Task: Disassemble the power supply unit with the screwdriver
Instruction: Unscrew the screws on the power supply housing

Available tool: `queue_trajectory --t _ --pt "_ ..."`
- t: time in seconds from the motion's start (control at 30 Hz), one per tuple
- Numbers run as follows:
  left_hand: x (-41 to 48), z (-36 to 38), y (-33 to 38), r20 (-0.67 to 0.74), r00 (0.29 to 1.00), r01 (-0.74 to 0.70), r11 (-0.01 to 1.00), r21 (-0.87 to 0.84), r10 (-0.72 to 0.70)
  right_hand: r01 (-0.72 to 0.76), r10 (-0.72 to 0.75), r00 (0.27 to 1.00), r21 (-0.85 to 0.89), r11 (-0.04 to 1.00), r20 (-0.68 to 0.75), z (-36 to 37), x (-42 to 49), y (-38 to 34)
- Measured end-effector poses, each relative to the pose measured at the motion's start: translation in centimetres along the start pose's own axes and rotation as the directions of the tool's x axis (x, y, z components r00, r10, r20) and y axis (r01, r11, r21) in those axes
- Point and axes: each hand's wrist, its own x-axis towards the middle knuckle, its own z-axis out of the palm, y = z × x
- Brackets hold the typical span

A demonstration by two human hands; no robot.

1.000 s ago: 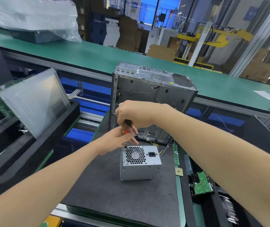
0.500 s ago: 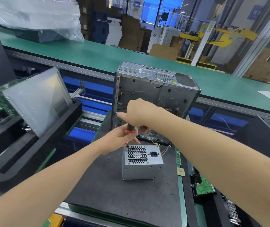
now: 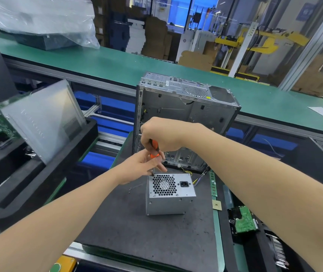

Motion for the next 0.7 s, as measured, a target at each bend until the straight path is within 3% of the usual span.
queue_trajectory --t 0.17,0.23,0.3,0.4,0.5,0.7 --pt "0.0 0.1 0.1 -0.002 1.0 -0.002 1.0 -0.001 0.002 0.001 -0.002 1.0 -0.029 1.0 -0.011 -0.3 -0.4 0.1" --pt "0.1 0.2 0.1 -0.008 1.0 -0.003 1.0 -0.007 0.003 -0.138 0.138 0.985 0.006 0.99 -0.104 0.1 -0.4 -0.2" --pt "0.1 0.1 0.0 -0.019 1.0 -0.005 1.0 -0.007 0.005 -0.365 0.362 0.909 0.026 0.931 -0.204 0.5 -0.1 -0.9" --pt "0.3 0.1 -0.2 -0.024 1.0 -0.018 0.999 0.033 0.019 -0.487 0.512 0.844 0.171 0.857 -0.161 1.2 0.4 -1.5" --pt "0.4 0.0 -0.5 -0.027 0.999 -0.031 0.998 0.059 0.033 -0.401 0.427 0.898 0.199 0.894 -0.109 0.5 0.1 -1.3" --pt "0.2 0.1 -0.2 -0.026 0.999 -0.035 0.997 0.063 0.037 -0.135 0.137 0.989 0.036 0.99 -0.063 -0.6 -0.6 -0.4"
